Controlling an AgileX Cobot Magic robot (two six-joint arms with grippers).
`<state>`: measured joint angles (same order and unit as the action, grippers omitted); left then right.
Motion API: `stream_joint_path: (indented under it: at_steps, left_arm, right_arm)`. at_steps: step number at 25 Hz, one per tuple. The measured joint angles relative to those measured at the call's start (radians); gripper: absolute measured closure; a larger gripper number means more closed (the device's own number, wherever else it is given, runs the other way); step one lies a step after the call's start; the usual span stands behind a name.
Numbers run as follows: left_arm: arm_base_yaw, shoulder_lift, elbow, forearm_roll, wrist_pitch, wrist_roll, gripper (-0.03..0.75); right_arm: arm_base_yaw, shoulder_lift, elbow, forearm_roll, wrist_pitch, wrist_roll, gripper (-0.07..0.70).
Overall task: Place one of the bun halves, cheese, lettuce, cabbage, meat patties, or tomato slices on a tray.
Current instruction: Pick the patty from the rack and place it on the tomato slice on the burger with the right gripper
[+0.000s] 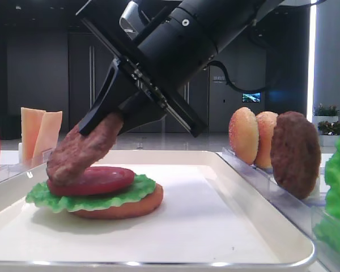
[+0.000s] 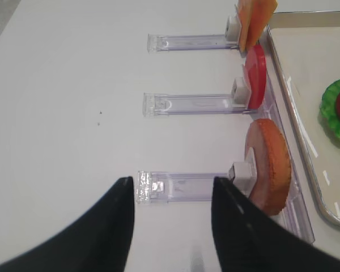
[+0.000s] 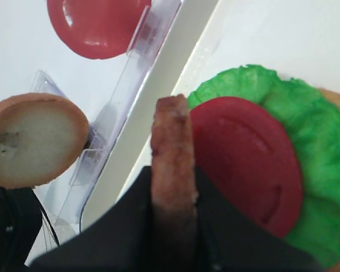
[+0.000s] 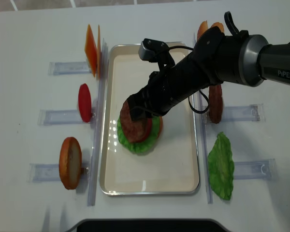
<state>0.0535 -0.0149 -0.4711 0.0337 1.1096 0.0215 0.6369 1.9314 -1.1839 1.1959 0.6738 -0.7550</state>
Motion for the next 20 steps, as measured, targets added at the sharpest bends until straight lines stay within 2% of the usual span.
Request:
stream_joint_path:
  at_steps: [20]
  left_arm:
    - [0.000,0.000,0.000,0.000,0.000,0.000,0.370]
  right_arm:
    - [0.000,0.000,0.000,0.035,-0.045,0.001,0.526]
